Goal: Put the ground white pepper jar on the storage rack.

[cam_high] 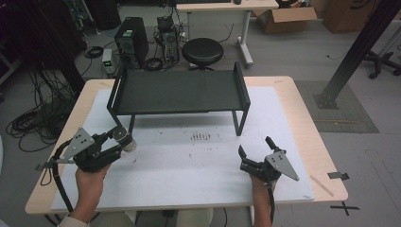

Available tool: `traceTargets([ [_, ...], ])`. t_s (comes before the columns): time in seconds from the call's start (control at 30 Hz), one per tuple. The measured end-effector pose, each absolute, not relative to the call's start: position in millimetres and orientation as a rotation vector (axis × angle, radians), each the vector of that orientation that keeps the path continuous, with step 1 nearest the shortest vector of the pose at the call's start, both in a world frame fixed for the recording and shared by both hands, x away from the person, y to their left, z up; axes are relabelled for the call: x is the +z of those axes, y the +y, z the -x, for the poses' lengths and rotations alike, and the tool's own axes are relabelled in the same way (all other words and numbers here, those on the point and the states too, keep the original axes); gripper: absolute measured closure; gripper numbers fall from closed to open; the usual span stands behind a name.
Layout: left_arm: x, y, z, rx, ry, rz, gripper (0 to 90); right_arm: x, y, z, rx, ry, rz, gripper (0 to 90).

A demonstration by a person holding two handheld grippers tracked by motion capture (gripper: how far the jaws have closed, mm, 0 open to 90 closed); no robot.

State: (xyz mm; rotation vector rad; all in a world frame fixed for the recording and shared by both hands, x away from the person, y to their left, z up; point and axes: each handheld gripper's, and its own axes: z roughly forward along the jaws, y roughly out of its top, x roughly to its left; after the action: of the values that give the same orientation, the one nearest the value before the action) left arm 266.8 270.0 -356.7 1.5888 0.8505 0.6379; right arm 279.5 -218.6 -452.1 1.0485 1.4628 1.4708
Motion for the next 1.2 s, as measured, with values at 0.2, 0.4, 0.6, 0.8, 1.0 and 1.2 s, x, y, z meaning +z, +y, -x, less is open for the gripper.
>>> traceTargets([
  [0.2,-348,266,-273,0.62,0.844,-1.576,49.1,-452,-219,-280,1.47,1.464,-1.049,0.0],
  [0.4,-336,262,-280,0.611,0.829,-1.573,49.1,-452,-219,-280,1.472,1.461,-1.05,0.0],
  [0.6,-324,259,-285,0.599,0.809,-1.573,49.1,-452,-219,-280,1.471,1.462,-1.05,0.0],
  [0.8,-312,256,-289,0.587,0.789,-1.575,49.1,-452,-219,-280,1.47,1.464,-1.051,0.0],
  [1.0,-302,253,-294,0.567,0.774,-1.573,49.2,-452,-219,-280,1.471,1.461,-1.049,0.0],
  [1.2,-296,249,-301,0.555,0.758,-1.581,49.1,-452,-219,-280,1.47,1.463,-1.05,0.0],
])
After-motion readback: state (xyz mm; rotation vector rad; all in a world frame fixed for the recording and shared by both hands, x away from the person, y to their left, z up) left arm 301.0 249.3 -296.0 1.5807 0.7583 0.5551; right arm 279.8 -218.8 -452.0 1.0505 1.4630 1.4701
